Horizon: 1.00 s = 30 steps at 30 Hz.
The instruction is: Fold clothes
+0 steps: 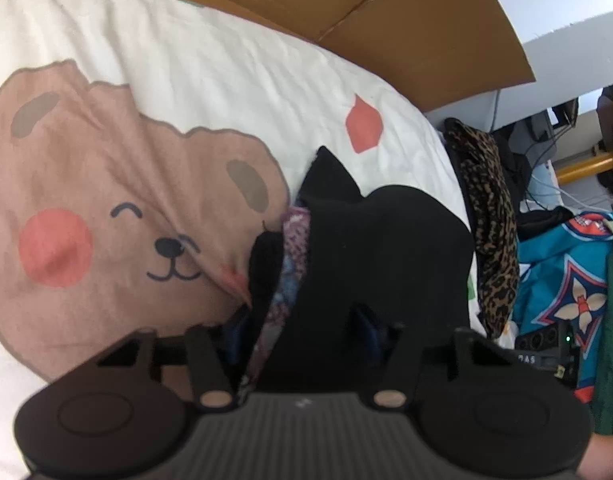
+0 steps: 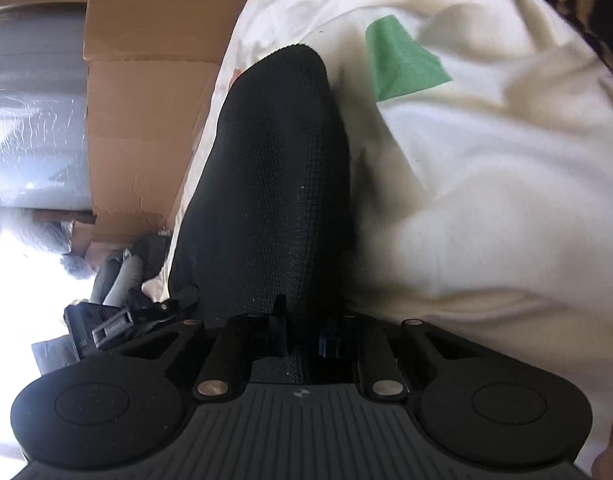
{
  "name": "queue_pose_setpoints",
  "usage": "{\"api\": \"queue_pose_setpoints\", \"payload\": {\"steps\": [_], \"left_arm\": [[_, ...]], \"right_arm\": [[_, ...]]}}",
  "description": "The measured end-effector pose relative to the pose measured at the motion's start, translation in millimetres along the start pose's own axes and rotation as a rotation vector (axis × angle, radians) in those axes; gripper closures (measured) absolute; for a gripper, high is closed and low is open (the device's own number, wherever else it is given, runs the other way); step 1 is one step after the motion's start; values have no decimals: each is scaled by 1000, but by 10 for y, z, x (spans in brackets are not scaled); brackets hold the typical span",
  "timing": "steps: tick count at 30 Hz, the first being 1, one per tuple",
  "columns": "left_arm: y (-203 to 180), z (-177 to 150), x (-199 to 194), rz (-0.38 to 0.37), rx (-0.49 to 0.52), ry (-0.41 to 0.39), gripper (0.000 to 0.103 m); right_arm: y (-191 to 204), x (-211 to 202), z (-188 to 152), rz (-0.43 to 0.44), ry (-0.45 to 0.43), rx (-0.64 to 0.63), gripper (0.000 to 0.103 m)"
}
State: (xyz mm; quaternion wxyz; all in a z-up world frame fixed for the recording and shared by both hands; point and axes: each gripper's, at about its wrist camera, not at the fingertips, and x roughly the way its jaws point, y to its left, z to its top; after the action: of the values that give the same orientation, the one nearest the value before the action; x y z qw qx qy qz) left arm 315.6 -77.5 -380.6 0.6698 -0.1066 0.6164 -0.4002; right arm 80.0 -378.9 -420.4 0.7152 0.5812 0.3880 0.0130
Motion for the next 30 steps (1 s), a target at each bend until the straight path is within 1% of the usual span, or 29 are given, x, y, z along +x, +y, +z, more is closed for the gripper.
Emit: {"api": "queue_pose_setpoints", "payload": {"steps": [2,9,13,20,22,23,24,25,26,27,29,30], "left_arm": [[-6,-1,-10,-4,-13,3,55],[-87,-19,-22,-6,-25,16,60],[-189,-27,-12,-10,-11,39,61],[-276,-42,129,-34,-16,60,61],[-273,-29,147,-24,-20,57,54],[-264,-9,165,-15,-29,56,48],[-256,12,183,-5,-38,54,45],[-250,31,197,-14,-39,53,42],[-241,49,212,-24,-36,50,38],[-231,68,225,-30,-33,50,37],[-242,92,224,-37,-25,45,34],[-247,103,223,-40,-20,43,32]], "right_arm": [[29,-40,-20,6,-10,-17,96],[120,-162,-27,6,-30,-38,98],[108,-274,-33,5,-49,-36,98],[33,-425,5,-17,-79,-31,98],[38,-419,3,-17,-75,-49,98],[42,-415,1,-16,-73,-60,97],[59,-403,-3,-14,-70,-78,97],[64,-388,2,-16,-68,-81,94],[68,-373,8,-18,-65,-83,93],[68,-360,18,-23,-64,-83,93],[52,-343,29,-29,-62,-88,87],[40,-335,35,-31,-61,-88,78]]}}
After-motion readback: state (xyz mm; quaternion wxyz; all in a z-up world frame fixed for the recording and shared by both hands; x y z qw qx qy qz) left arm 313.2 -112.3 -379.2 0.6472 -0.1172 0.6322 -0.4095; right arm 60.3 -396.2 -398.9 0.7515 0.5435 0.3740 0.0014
